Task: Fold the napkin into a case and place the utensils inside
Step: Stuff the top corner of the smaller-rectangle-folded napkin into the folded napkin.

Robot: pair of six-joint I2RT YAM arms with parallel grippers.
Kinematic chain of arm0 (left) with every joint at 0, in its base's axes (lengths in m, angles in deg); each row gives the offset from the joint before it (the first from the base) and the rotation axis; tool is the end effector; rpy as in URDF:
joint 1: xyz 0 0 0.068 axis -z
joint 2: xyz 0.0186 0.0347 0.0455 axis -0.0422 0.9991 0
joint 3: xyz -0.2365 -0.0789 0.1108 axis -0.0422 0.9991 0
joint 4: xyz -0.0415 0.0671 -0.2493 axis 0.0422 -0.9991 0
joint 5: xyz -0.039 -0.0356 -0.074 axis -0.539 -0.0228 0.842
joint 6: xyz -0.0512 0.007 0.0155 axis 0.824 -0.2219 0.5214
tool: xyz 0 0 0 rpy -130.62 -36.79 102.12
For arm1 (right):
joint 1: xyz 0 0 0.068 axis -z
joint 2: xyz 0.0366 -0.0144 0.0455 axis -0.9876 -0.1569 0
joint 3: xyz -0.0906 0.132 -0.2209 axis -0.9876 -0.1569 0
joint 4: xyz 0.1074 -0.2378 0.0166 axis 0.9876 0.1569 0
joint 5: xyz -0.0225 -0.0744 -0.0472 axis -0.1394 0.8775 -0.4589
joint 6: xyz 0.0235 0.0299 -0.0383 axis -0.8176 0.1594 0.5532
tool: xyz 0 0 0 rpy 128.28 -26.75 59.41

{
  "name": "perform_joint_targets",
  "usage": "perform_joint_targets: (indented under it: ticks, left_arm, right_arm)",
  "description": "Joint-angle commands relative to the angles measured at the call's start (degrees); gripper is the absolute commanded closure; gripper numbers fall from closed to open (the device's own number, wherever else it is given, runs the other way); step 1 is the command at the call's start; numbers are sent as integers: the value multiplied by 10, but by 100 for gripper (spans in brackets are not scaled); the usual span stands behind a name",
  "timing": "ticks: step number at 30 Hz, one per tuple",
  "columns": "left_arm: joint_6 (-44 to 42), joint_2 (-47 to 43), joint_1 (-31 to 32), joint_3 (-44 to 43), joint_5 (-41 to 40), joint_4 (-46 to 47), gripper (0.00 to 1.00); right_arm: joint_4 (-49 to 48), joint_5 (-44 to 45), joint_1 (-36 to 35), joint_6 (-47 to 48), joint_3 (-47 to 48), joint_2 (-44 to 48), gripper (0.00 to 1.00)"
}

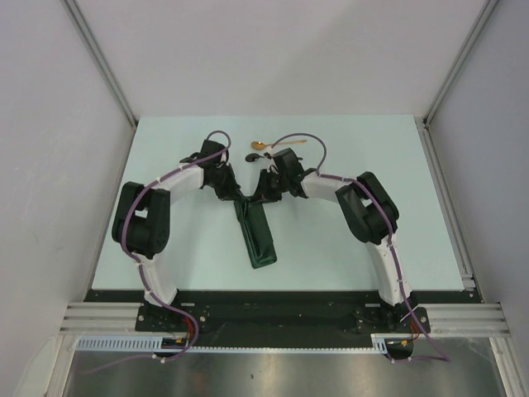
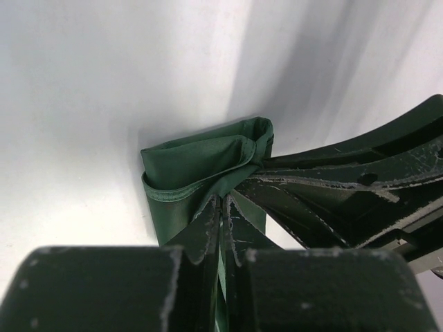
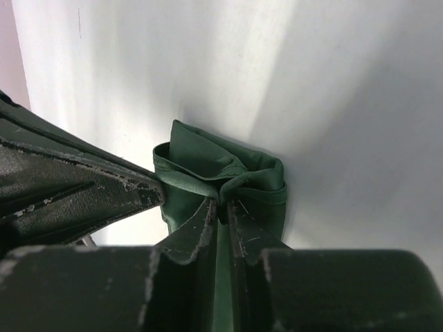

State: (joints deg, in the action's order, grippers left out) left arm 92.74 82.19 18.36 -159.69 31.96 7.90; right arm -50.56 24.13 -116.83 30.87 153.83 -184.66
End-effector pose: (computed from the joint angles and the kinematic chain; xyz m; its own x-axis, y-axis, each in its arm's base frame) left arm 0.3655 -0.1154 0.1789 -0.9122 -0.3512 -0.2109 -0.2106 0.8436 -0.4939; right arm 0.3827 0.2968 0.1351 -0.9087 -0.0241 -0.4168 -0.3286 0.6573 0.6783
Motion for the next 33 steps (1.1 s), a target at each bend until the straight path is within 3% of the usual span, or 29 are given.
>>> perform_joint_targets:
  ticks: [1, 6, 16, 18, 20, 21, 23, 33]
  left_arm:
    - [-1, -4, -3, 0, -5, 8, 95]
    - [0, -7, -3, 4, 3, 15, 95]
    - [2, -12, -3, 6, 10, 16, 95]
    - [-2, -14, -3, 6, 8, 14, 95]
    - [-2, -15, -3, 8, 13, 16, 95]
    - [-1, -16, -3, 10, 15, 18, 95]
    - [-1, -15, -3, 12, 21, 22, 96]
    - [4, -20, -3, 22, 34, 33, 96]
  right_arm:
    - [6, -1, -2, 22, -6, 51, 86]
    - [9, -13, 3, 25, -13, 58, 76]
    - [-1, -30, 4, 13, 1, 46, 76]
    - [2, -32, 4, 16, 1, 48, 70]
    - [3, -42, 3, 17, 3, 49, 73]
    - [1, -48, 3, 15, 3, 49, 86]
    - [-10, -66, 3, 9, 5, 46, 93]
    - [-45, -127, -1, -16, 41, -5, 88]
